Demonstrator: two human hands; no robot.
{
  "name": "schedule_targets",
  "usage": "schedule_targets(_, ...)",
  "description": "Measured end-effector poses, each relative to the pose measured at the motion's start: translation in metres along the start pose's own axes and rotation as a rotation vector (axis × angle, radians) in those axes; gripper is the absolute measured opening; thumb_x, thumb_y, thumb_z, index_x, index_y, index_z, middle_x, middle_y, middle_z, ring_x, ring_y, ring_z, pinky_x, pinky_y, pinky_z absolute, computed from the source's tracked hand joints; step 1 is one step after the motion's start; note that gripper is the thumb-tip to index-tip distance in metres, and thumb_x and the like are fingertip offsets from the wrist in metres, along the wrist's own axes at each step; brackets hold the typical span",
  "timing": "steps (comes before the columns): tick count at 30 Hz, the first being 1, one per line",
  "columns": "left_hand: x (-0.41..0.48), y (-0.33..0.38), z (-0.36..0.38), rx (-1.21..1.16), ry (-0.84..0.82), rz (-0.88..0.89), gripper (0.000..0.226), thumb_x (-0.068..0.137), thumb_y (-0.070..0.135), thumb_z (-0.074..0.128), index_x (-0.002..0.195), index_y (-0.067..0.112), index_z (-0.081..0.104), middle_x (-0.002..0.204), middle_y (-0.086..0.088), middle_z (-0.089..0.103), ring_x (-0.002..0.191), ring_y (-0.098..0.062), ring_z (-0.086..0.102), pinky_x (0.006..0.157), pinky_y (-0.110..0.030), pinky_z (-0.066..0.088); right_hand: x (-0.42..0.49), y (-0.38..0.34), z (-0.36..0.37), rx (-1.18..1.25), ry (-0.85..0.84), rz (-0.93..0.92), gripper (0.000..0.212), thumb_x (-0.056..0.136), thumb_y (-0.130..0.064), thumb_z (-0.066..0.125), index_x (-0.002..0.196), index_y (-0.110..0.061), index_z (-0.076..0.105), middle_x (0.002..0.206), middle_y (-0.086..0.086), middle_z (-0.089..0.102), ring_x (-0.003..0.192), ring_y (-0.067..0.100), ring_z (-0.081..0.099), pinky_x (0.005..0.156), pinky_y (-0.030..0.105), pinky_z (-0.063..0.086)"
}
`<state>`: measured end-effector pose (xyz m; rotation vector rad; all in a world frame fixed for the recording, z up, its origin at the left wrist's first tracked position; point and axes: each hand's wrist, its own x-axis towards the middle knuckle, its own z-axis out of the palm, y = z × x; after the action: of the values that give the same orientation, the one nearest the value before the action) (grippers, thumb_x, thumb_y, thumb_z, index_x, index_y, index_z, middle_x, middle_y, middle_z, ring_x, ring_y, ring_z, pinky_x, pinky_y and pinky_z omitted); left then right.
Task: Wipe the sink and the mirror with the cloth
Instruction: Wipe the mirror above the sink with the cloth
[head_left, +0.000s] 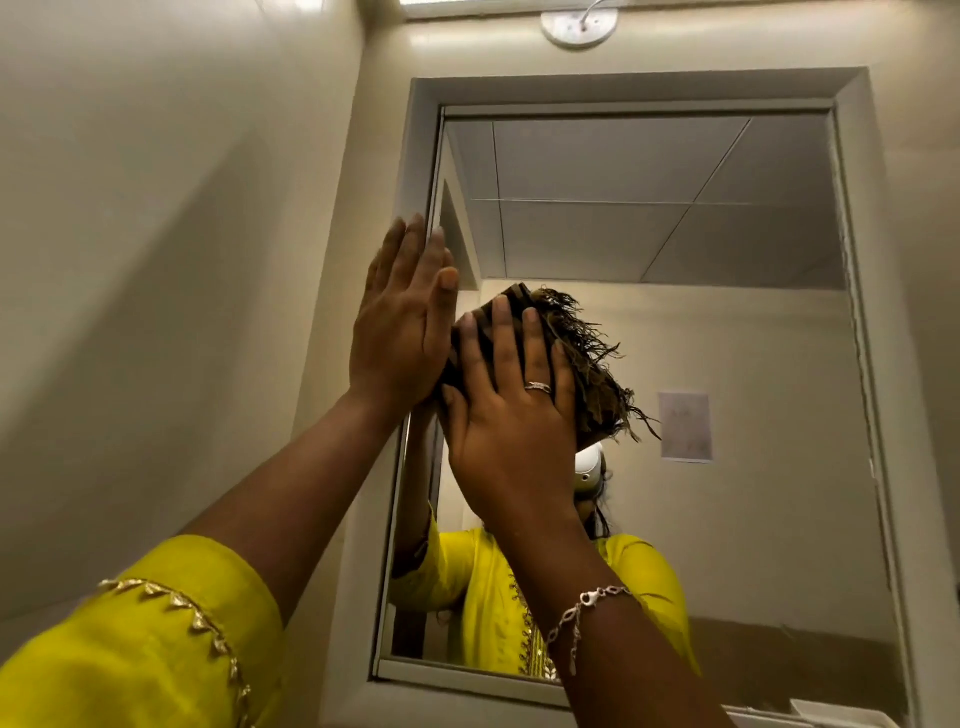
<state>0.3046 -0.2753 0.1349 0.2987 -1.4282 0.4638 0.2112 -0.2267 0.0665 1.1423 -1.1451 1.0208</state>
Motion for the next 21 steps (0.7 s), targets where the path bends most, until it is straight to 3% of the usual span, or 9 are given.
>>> schedule_targets(7,-0.005,-0.001,0.001,0.224,-0.053,-0.057,0.094,0.081,0.071,-0.006,0.143,0.007,0.023,0.153,-0.018,0.013,0.142,-0.028,0.008,0.116,-0.039,0.008,-0.004,0.033,-0.013,-0.048,0.007,0.029,0.053,0.093,-0.037,0.028,0.143,-0.019,0.031,0.152,0.009,0.028,0.142,0.029,0.02,0.112,0.042,0.011)
schedule_targets(10,-0.007,-0.007,0.006,0.293,-0.074,-0.1,0.082,0.085,0.064,0.014,0.145,0.008,0.014,0.154,-0.018,0.011,0.142,-0.029,0.009,0.113,-0.038,0.016,-0.005,0.051,-0.02,-0.073,0.008,0.056,0.053,0.093,-0.038,0.027,0.143,-0.02,0.031,0.152,0.01,0.028,0.141,0.03,0.022,0.112,0.041,0.01)
schedule_targets(12,-0.005,-0.005,0.005,0.243,-0.06,-0.175,0.078,0.085,0.061,0.013,0.146,0.011,0.015,0.152,-0.018,0.02,0.138,-0.031,0.024,0.103,-0.039,0.03,-0.006,0.064,-0.025,-0.088,0.005,0.071,0.054,0.092,-0.038,0.027,0.143,-0.02,0.03,0.152,0.01,0.028,0.141,0.031,0.022,0.112,0.041,0.01)
schedule_targets(14,-0.005,0.0,0.002,0.209,-0.009,-0.181,0.069,0.09,0.054,0.018,0.144,0.011,0.02,0.143,-0.022,0.034,0.118,-0.036,0.046,0.081,-0.04,0.044,-0.007,0.076,-0.03,-0.105,0.007,0.084,0.054,0.093,-0.038,0.028,0.143,-0.02,0.029,0.152,0.01,0.028,0.141,0.031,0.022,0.112,0.041,0.01)
schedule_targets(16,-0.006,0.006,-0.001,0.208,0.031,-0.166,0.055,0.097,0.04,0.028,0.143,0.01,0.023,0.134,-0.024,0.041,0.1,-0.037,0.054,0.068,-0.035,0.039,-0.009,0.089,-0.034,-0.124,0.013,0.097,0.054,0.093,-0.039,0.028,0.144,-0.021,0.027,0.152,0.009,0.027,0.141,0.03,0.021,0.112,0.04,0.008)
schedule_targets(21,-0.01,0.006,-0.005,0.106,0.062,-0.227,0.046,0.1,0.028,0.032,0.143,0.015,0.024,0.12,-0.03,0.051,0.092,-0.044,0.056,0.069,-0.036,0.037,-0.013,0.116,-0.045,-0.147,0.008,0.135,0.055,0.093,-0.04,0.025,0.145,-0.022,0.023,0.154,0.009,0.022,0.142,0.028,0.017,0.113,0.039,0.005)
